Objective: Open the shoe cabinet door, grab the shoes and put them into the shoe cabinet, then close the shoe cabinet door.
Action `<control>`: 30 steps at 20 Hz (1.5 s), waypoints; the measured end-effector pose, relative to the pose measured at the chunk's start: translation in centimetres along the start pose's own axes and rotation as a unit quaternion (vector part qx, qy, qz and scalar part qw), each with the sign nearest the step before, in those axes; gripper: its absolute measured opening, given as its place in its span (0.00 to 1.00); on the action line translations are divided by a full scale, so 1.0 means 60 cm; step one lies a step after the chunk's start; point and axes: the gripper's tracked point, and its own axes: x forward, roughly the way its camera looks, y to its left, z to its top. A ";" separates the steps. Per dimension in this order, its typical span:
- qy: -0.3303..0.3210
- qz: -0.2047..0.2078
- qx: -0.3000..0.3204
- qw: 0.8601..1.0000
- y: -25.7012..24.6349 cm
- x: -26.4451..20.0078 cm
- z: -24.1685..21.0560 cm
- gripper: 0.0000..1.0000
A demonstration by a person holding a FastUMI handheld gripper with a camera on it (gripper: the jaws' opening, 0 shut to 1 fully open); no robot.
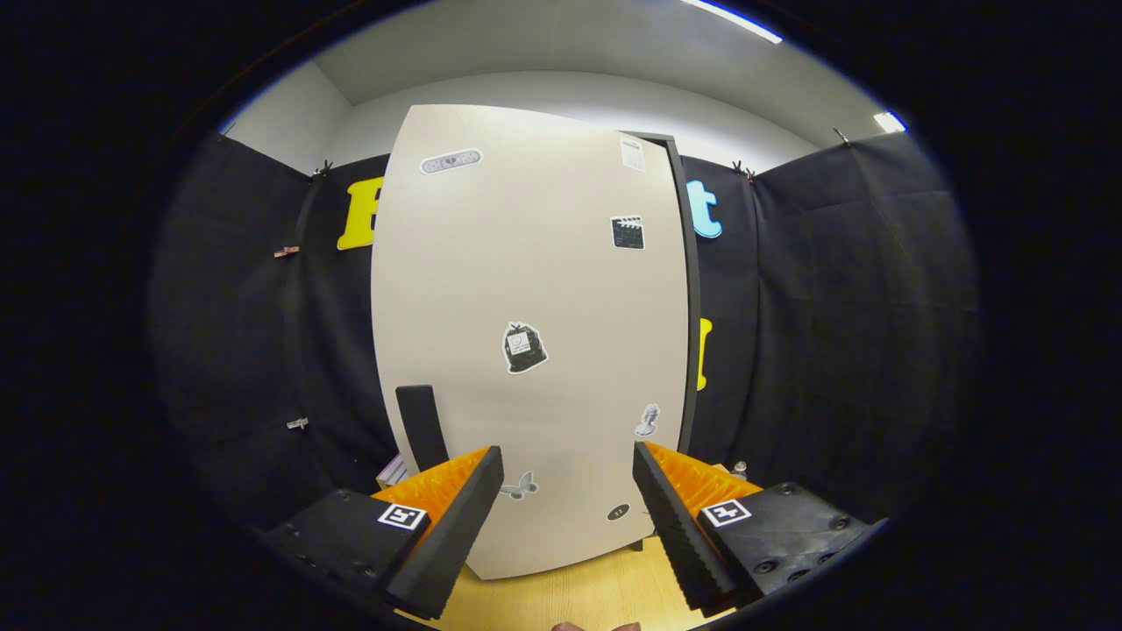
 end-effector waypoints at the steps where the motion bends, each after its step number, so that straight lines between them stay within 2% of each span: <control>1: -0.001 -0.004 0.000 1.000 -0.004 0.000 0.001 0.98; 7: -0.008 -0.023 0.008 1.000 -0.033 -0.001 0.010 0.98; 17: -0.001 -0.011 0.007 1.000 -0.031 -0.004 0.001 0.98; 30: -0.010 -0.017 0.002 1.000 -0.042 -0.010 0.009 0.98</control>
